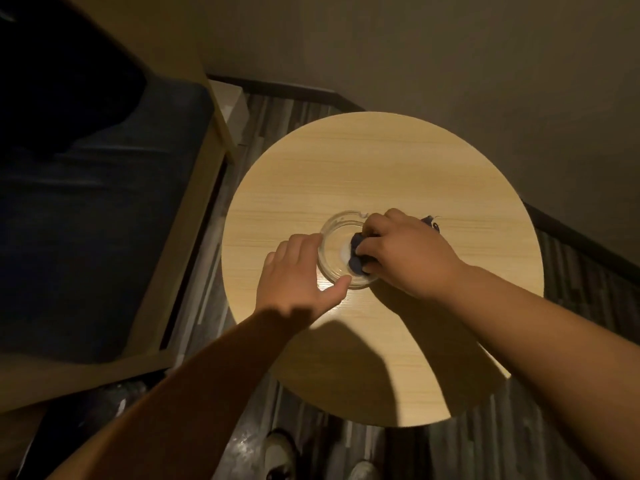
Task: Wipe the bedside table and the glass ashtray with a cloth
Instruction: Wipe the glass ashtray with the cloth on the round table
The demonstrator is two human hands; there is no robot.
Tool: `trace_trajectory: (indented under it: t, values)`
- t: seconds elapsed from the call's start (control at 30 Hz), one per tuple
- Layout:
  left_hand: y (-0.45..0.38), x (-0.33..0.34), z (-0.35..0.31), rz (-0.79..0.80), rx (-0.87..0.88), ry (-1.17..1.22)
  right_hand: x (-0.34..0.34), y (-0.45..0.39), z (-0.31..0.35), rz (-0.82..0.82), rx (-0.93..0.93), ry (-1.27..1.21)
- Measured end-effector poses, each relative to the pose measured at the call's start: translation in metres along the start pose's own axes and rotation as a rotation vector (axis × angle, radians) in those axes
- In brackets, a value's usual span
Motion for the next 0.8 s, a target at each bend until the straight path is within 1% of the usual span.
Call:
trace_trajectory:
  t: [0.1,0.2,0.33,0.5,0.6,0.7,0.8]
  values:
    - [-0.005,0.003,0.002,0.008,0.023,-0.034,-0.001,-0.009,0.001,0.096,0.02,0.08]
    - [-0.008,0.005,0.002,0.021,0.032,-0.038,0.0,-0.01,0.002,0.172,0.027,0.066]
    - [-0.007,0.006,0.003,-0.014,0.063,-0.038,0.002,-0.015,0.011,0.114,0.036,0.006]
    - [-0.008,0.004,0.002,-0.074,0.082,0.004,0.007,-0.032,0.015,-0.025,0.156,-0.005]
    - [-0.008,0.005,0.001,-0.098,0.084,-0.01,0.004,-0.032,0.015,-0.015,0.132,0.111]
    - [-0.008,0.007,0.002,-0.105,0.076,-0.04,0.003,-0.02,0.01,0.05,0.137,0.172]
    - [-0.008,0.009,0.003,-0.1,0.072,-0.052,0.001,-0.009,0.014,0.103,0.097,0.117]
Point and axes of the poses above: each hand's wrist, its own y-axis away from the middle knuckle, its own x-axis out of the palm, z = x × y, the point moved 4 cm from there along -y, towards the middle knuckle, and after that the axes turned 2 degrees about -y, right-handed, at the moved point
